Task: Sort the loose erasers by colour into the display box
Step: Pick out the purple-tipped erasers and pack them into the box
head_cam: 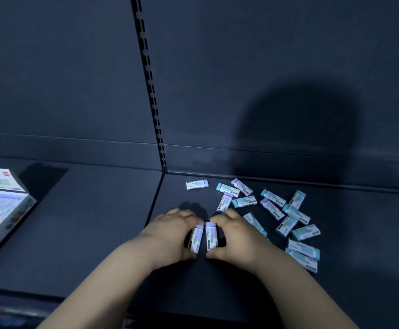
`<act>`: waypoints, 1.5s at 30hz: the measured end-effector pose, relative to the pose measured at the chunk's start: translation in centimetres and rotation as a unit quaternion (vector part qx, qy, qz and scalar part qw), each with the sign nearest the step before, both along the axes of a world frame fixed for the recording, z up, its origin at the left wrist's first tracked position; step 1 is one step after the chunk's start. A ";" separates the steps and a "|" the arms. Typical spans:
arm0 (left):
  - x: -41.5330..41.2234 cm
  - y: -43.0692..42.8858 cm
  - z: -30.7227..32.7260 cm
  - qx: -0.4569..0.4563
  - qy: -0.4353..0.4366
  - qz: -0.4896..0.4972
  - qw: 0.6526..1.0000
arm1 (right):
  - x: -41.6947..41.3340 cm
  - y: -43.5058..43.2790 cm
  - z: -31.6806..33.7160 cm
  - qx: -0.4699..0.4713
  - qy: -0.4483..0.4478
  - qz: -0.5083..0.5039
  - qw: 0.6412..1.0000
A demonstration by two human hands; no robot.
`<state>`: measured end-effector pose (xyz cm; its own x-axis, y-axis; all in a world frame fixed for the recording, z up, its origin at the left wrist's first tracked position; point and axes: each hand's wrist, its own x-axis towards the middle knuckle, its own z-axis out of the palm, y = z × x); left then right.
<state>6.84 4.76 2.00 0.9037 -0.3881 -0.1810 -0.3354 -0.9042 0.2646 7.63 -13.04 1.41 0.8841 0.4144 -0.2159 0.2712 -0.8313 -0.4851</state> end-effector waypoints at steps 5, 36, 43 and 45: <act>-1.4 -0.2 -0.2 -0.021 -0.045 0.049 0.998 | 0.1 -0.6 0.3 0.009 -0.017 0.018 1.000; -8.2 33.3 2.3 -0.099 -0.145 0.035 0.984 | -8.3 32.9 3.1 0.113 -0.093 -0.038 0.989; -8.4 34.5 1.4 -0.086 -0.157 0.056 0.982 | -7.1 33.9 2.7 0.117 -0.093 -0.024 0.988; -8.1 34.6 1.5 -0.077 -0.152 0.065 0.983 | -6.7 34.0 2.7 0.119 -0.089 -0.021 0.989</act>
